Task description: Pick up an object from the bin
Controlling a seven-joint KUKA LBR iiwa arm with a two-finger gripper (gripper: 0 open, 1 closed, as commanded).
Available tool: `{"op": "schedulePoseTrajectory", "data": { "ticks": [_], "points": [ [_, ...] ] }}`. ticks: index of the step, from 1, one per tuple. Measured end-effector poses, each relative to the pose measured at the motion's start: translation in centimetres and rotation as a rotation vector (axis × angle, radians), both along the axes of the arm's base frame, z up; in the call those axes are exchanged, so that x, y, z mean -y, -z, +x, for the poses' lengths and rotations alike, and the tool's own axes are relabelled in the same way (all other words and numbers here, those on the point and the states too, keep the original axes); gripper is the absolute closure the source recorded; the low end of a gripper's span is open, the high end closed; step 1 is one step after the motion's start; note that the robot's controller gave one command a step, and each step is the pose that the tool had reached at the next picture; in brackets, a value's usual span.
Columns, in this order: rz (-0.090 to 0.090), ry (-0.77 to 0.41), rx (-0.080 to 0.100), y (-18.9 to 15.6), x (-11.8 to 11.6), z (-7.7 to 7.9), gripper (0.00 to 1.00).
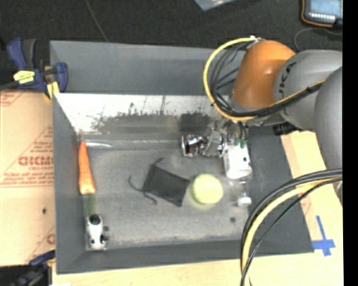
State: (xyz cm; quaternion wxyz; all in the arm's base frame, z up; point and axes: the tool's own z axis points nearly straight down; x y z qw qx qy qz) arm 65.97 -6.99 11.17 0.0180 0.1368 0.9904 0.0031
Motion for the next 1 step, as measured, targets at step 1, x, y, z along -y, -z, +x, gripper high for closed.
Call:
{"op": "schedulePoseTrajectory", "data": {
  "ticks": [1],
  "points": [
    [0.0, -0.002, -0.006, 0.67, 0.0, -0.07, 1.0]
  ]
}}
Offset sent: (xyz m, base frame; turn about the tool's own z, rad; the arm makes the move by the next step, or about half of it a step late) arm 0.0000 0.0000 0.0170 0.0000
